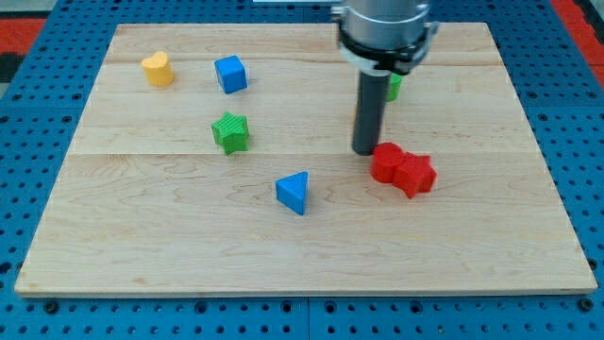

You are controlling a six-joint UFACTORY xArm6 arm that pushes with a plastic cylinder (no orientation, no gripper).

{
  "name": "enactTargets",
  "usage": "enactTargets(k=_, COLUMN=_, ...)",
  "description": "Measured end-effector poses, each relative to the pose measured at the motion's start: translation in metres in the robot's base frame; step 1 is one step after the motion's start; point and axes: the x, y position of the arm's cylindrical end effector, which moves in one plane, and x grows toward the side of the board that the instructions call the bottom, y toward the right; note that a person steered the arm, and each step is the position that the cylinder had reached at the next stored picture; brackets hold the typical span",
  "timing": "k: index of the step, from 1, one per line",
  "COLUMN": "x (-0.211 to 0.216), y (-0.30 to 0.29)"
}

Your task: Push the yellow hexagon towards the top left

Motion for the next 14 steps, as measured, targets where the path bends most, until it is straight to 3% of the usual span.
enactTargets(k=1, x=-0.001, y=0.038)
enactTargets(k=2, x=-0.029, y=0.037)
enactTargets(k=3, x=-0.067, y=0.003)
enactTargets(k=5, x=-0.086, y=-0.061)
enactTargets(k=8, x=-0.123, y=-0.097)
enactTargets(k=10, x=-0.101, y=-0.15)
enactTargets(k=14, x=-0.058, y=-0.187)
